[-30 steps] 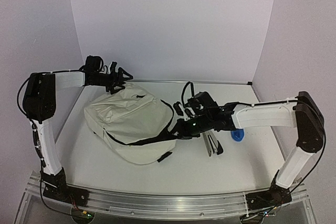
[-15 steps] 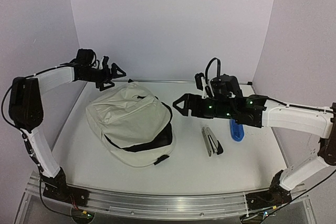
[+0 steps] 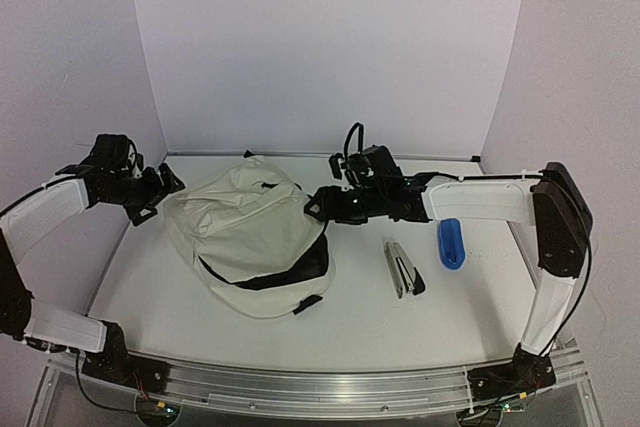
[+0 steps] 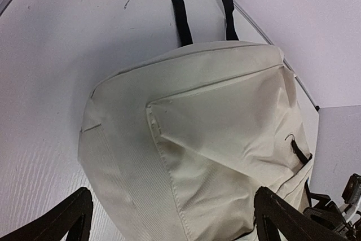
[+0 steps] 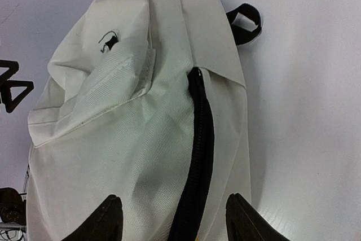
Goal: Pack the student bag
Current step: Adjust the student bag at the center of the board.
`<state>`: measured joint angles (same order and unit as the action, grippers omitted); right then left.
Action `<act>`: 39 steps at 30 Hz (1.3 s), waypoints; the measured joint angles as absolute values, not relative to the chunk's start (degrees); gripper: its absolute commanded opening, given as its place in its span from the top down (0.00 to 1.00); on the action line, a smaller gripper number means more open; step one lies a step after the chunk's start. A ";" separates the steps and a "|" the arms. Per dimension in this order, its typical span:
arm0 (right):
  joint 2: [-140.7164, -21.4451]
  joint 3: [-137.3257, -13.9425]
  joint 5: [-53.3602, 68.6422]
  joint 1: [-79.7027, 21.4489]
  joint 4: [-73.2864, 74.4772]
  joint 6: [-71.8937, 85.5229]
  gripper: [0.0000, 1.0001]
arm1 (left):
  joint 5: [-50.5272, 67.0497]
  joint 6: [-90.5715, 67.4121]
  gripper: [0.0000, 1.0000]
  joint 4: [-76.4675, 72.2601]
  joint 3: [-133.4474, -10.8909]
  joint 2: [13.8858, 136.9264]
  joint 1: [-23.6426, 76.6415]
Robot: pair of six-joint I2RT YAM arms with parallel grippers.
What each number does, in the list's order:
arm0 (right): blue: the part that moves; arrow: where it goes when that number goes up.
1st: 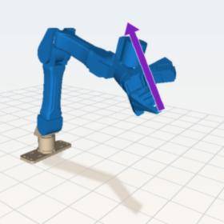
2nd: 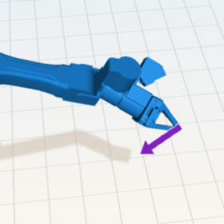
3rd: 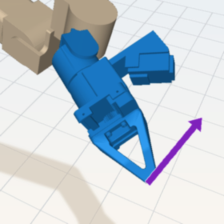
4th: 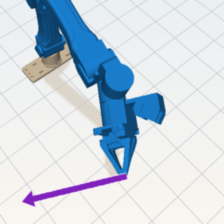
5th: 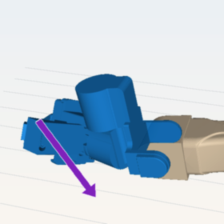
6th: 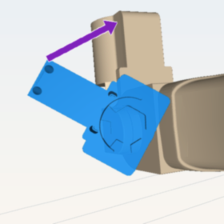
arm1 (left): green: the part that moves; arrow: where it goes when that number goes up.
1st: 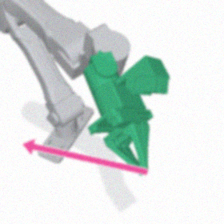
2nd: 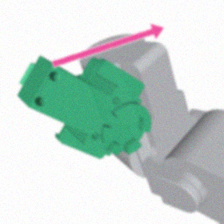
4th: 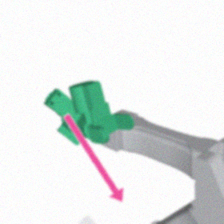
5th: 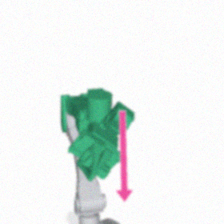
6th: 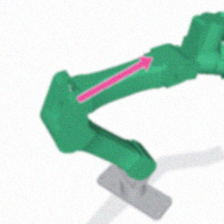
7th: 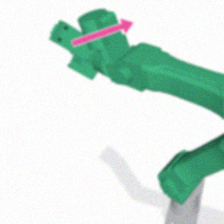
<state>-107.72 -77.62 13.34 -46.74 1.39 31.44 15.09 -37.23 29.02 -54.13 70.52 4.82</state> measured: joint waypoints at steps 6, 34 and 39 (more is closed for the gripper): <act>-108.44 -77.49 18.70 -46.63 -0.45 32.21 0.74 | 18.06 -40.82 0.03 24.40 -46.76 69.47 4.82; -91.96 -67.31 13.96 -51.90 -3.97 35.53 0.41 | 22.20 -25.39 0.05 18.68 -68.25 92.51 7.31; -92.18 -67.31 14.66 -47.62 -3.75 34.15 0.48 | 21.54 -25.50 0.03 23.57 -67.96 85.95 7.29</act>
